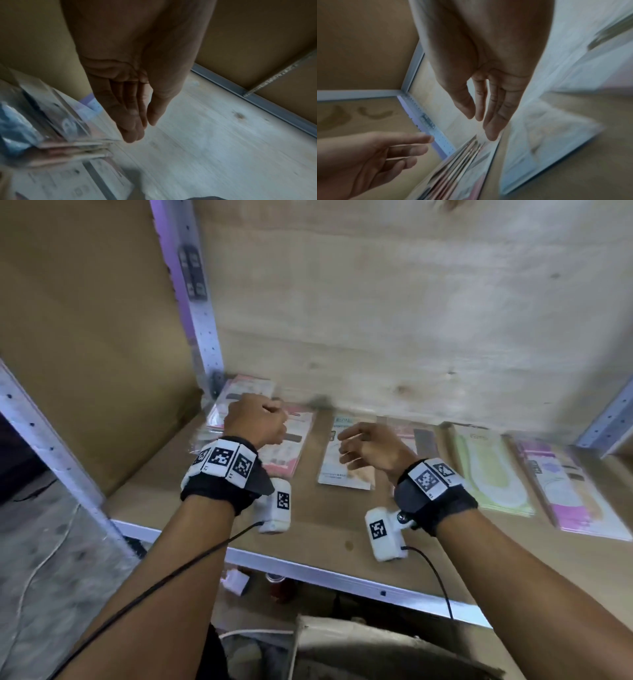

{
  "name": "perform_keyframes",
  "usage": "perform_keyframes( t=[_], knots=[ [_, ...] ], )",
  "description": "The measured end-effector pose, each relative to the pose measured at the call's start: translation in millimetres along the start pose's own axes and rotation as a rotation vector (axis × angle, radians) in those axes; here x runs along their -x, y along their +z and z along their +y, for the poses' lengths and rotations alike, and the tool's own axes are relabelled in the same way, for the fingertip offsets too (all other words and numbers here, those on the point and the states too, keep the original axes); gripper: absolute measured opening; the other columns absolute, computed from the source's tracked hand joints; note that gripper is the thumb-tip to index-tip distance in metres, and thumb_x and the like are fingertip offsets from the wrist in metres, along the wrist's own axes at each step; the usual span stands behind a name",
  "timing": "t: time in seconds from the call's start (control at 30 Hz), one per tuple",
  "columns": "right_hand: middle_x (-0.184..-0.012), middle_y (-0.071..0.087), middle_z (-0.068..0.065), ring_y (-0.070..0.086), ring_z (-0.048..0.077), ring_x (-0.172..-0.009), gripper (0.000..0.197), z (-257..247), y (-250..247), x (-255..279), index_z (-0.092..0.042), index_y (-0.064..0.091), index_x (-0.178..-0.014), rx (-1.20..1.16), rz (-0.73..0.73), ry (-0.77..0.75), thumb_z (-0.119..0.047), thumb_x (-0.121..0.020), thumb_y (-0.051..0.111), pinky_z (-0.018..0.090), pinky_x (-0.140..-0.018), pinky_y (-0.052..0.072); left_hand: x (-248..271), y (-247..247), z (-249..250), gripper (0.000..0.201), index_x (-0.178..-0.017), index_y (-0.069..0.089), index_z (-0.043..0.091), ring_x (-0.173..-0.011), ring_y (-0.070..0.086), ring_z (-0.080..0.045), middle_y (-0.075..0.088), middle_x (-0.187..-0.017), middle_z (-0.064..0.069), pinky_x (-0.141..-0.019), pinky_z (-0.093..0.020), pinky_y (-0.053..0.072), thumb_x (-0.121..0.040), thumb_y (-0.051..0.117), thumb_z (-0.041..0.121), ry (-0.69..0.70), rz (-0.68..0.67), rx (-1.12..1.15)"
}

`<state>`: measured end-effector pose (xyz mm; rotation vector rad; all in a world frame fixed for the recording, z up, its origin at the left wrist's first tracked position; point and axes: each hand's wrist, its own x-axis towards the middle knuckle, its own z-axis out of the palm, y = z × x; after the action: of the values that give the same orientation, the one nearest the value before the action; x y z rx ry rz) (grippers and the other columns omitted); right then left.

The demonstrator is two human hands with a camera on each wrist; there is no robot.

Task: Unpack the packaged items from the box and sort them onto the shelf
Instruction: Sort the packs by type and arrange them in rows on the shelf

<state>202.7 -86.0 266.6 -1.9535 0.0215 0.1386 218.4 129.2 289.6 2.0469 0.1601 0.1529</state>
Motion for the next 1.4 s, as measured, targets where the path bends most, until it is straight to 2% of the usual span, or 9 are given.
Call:
perform_keyframes(
  t=[0.23,0.43,0.57,0.67,0.87,1.0,1.13,1.27,1.4],
  knots=[
    [-0.109,0.067,0.016,0.064,0.030,-0.100,0.028,-26.9,75.7,-53.2,0.001,0.065,-0.118,0.178,-0.076,0.066,-0.008,-0.091,0.061,0.050,-0.098,0.052,-5.3,-37.6,-18.5,0.020,-0.074,0.070,0.020,-0.051,0.067,-0.015,0.075,-0.074,-0.009,-0.062,-0.029,0.060,-0.090,0.062,0.010,0.032,0.019,-0.022],
    [-0.095,0.063,0.013,0.067,0.032,-0.086,0.044,-29.8,93.2,-77.4,0.001,0.054,-0.125,0.058,0.011,0.192,-0.005,-0.085,0.070,0.048,-0.086,0.059,-7.9,-41.6,-20.0,0.027,-0.069,0.064,0.021,-0.048,0.063,-0.014,0.074,-0.075,-0.011,-0.054,-0.026,0.057,-0.092,0.060,0.008,0.036,0.018,0.014],
    [-0.071,0.058,0.015,0.054,0.023,-0.058,0.016,-31.4,94.5,-78.3,-0.003,0.058,-0.080,0.008,0.031,0.251,-0.003,-0.080,0.074,0.033,-0.063,0.049,-7.8,-41.4,-17.9,0.026,-0.068,0.067,0.021,-0.052,0.066,-0.018,0.075,-0.075,-0.009,-0.063,-0.034,0.063,-0.091,0.061,0.010,0.039,0.026,0.021],
    [-0.058,0.055,0.011,0.043,0.017,-0.045,0.016,-27.8,96.4,-74.2,-0.002,0.061,-0.070,-0.048,0.007,0.310,0.000,-0.080,0.073,0.027,-0.046,0.036,-7.3,-41.1,-16.3,0.025,-0.068,0.067,0.021,-0.057,0.070,-0.021,0.075,-0.074,-0.007,-0.072,-0.041,0.064,-0.090,0.061,0.010,0.039,0.024,0.018],
    [-0.068,0.055,0.013,0.045,0.016,-0.051,0.009,-27.8,78.8,-51.5,-0.001,0.061,-0.079,-0.199,0.017,0.262,0.004,-0.085,0.064,0.025,-0.050,0.038,-4.1,-37.0,-12.9,0.017,-0.081,0.076,0.013,-0.084,0.075,-0.031,0.077,-0.083,-0.011,-0.086,-0.044,0.060,-0.090,0.062,0.012,0.034,0.024,0.044],
    [-0.082,0.063,0.016,0.058,0.026,-0.067,0.009,-30.7,46.4,-29.3,0.002,0.067,-0.092,-0.245,0.087,0.186,0.003,-0.086,0.060,0.031,-0.061,0.050,-3.1,-30.2,-8.5,0.012,-0.080,0.073,0.017,-0.093,0.073,-0.031,0.076,-0.097,-0.010,-0.091,-0.041,0.059,-0.089,0.066,0.021,-0.012,0.033,0.098],
    [-0.101,0.072,0.022,0.066,0.027,-0.079,0.025,-28.6,12.8,-8.8,0.005,0.071,-0.108,-0.199,0.122,0.046,0.003,-0.086,0.058,0.032,-0.071,0.055,6.1,-12.8,0.4,0.032,-0.103,0.066,0.015,-0.089,0.073,-0.020,0.069,-0.103,-0.002,-0.069,-0.026,0.063,-0.089,0.070,0.043,-0.125,-0.102,0.295],
    [-0.096,0.075,0.009,0.068,0.022,-0.085,0.019,-26.9,-12.2,7.2,-0.008,0.075,-0.101,0.037,0.144,-0.177,-0.002,-0.086,0.064,0.032,-0.079,0.054,16.9,9.9,15.2,0.052,-0.124,0.063,0.016,-0.104,0.071,-0.028,0.069,-0.120,-0.007,-0.085,-0.037,0.062,-0.087,0.068,0.052,-0.165,-0.333,0.540],
    [-0.085,0.066,0.003,0.064,0.024,-0.072,0.022,-19.4,-25.1,31.7,-0.019,0.077,-0.099,0.446,0.186,-0.493,-0.005,-0.085,0.069,0.030,-0.067,0.053,23.2,28.6,28.3,0.063,-0.129,0.053,0.019,-0.102,0.069,-0.031,0.057,-0.125,-0.020,-0.088,-0.047,0.060,-0.080,0.076,0.051,-0.208,-0.371,0.803]
  ],
)
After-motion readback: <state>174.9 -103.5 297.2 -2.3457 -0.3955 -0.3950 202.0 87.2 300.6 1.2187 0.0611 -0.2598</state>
